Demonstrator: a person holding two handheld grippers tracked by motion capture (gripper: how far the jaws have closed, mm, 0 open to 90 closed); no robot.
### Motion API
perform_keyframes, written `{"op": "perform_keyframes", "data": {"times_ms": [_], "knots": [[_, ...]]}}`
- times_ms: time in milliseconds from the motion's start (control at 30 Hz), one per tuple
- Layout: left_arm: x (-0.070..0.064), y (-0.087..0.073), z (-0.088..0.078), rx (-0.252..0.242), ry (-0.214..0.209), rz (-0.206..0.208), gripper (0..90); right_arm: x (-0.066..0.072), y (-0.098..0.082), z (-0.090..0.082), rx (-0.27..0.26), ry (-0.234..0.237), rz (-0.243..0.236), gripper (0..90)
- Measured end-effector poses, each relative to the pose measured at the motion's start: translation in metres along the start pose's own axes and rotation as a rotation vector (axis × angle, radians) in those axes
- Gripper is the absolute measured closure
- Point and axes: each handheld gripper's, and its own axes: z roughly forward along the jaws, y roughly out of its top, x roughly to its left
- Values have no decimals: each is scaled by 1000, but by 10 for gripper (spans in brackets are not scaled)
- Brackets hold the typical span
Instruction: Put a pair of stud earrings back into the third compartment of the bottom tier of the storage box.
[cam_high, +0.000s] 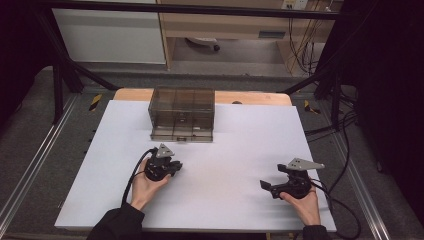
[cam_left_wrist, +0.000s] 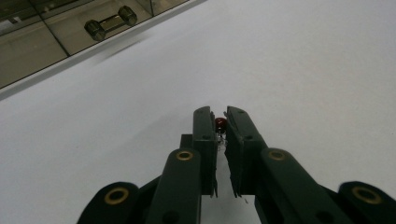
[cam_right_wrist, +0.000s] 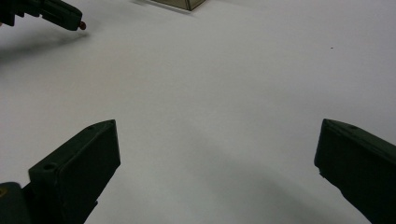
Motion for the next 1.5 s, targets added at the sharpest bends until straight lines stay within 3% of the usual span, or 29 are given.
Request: {"op": "perform_keyframes", "data": {"times_ms": [700, 1500], "knots": [[-2, 15, -14, -19, -10, 3, 827, 0, 0, -1, -3, -1, 3, 8], [0, 61, -10, -25, 4, 23, 827, 0, 0, -1, -3, 1, 4, 8]]}}
